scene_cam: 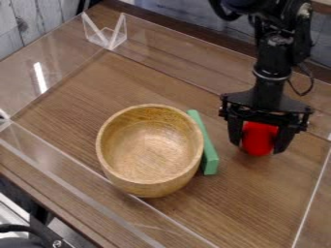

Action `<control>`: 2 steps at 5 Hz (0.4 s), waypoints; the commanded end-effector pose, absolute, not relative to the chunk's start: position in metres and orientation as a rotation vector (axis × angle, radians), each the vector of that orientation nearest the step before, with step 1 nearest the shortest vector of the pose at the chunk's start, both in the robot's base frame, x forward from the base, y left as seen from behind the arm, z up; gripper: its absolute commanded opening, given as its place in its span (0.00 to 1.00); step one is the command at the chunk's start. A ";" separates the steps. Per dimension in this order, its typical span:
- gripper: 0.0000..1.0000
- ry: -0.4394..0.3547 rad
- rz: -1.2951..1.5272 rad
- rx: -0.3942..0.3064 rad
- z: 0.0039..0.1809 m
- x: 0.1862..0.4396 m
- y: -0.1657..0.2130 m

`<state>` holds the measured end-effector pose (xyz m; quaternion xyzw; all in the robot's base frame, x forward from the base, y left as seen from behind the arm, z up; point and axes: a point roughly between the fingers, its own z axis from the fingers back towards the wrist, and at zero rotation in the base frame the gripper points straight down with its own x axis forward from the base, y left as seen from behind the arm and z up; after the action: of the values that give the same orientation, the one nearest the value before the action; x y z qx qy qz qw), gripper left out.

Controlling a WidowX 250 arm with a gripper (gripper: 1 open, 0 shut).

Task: Move the red fruit to the left

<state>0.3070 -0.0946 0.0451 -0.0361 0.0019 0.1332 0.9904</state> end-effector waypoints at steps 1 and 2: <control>1.00 -0.075 0.203 -0.114 0.072 0.321 -0.100; 1.00 -0.074 0.163 -0.117 0.076 0.317 -0.106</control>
<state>0.3070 -0.1018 0.0488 -0.0417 0.0034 0.0853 0.9955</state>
